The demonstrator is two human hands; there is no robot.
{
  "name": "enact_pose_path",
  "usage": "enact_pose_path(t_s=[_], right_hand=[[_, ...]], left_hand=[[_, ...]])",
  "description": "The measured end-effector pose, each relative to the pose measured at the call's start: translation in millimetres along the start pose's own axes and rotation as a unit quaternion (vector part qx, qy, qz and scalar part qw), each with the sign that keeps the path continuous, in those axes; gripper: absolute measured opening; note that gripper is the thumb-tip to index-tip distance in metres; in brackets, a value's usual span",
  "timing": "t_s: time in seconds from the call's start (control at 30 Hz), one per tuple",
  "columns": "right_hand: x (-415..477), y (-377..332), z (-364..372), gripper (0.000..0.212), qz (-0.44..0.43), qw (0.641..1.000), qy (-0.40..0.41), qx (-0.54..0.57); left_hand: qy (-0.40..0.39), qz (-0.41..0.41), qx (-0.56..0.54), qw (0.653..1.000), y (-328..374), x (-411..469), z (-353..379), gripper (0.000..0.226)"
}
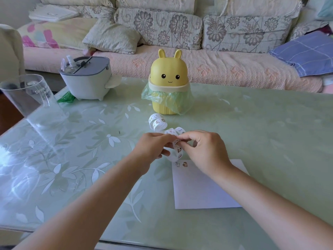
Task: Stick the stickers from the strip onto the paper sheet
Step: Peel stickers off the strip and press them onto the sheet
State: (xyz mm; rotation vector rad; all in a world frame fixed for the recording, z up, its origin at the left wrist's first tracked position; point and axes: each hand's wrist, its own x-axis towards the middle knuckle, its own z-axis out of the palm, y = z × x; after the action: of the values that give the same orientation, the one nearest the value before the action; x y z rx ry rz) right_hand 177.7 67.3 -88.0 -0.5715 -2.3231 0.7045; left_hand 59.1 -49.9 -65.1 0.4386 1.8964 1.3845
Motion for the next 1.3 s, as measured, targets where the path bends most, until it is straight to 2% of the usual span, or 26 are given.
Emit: enact_pose_path(t_s=[0.1,0.2,0.3,0.4,0.47,0.57,0.7,0.77,0.9,1.0,1.07,1.17,1.3], right_hand=[[-0.4,2.1,3.0,0.014,-0.057,0.998,0.013,-0.036],[-0.1,3.8,4.3,0.013,-0.070,0.997,0.009,-0.035],[0.4,4.1,4.3,0.012,-0.051,0.998,-0.019,0.000],[1.5,3.4,1.4,0.013,0.012,0.996,-0.054,0.065],[2.3,3.7,-3.7,0.012,0.085,0.990,-0.073,0.090],[2.2,6.5,-16.7,0.008,0.197,0.962,-0.128,0.143],[-3.1,12.7,-31.9,0.007,0.283,0.927,-0.187,0.161],[-6.6,16.3,-35.2,0.005,0.302,0.918,-0.206,0.156],[-13.1,22.1,-38.7,0.007,0.323,0.909,-0.225,0.136],[-14.2,24.2,-41.1,0.006,0.321,0.911,-0.221,0.131],[-14.1,24.1,-41.0,0.006,0.315,0.915,-0.222,0.120],[-14.6,23.1,-38.6,0.007,0.309,0.919,-0.223,0.105],[-13.0,21.4,-34.3,0.007,0.299,0.921,-0.230,0.096]], left_hand=[[-0.003,-0.020,-0.017,1.000,-0.4,0.9,-0.4,0.020],[0.004,-0.021,-0.020,1.000,-1.8,2.4,0.5,0.021],[0.038,0.008,0.018,0.999,-5.8,6.4,1.6,0.018],[0.086,0.055,0.115,0.988,-12.5,14.4,-0.1,0.026],[0.108,0.085,0.207,0.969,-14.6,17.9,-1.7,0.031],[0.167,0.140,0.368,0.904,-15.9,16.2,-1.8,0.029],[0.213,0.275,0.398,0.849,-25.1,10.1,3.5,0.025],[0.187,0.356,0.387,0.830,-26.6,5.0,9.1,0.023],[0.075,0.502,0.399,0.763,-30.8,-5.6,18.4,0.010],[0.001,0.512,0.434,0.741,-40.8,-8.4,20.5,0.007],[0.014,0.487,0.476,0.732,-48.2,-6.1,18.5,0.007],[0.070,0.445,0.517,0.728,-52.8,0.8,12.5,0.018],[0.046,0.483,0.519,0.703,-53.3,-1.0,12.0,0.027]])
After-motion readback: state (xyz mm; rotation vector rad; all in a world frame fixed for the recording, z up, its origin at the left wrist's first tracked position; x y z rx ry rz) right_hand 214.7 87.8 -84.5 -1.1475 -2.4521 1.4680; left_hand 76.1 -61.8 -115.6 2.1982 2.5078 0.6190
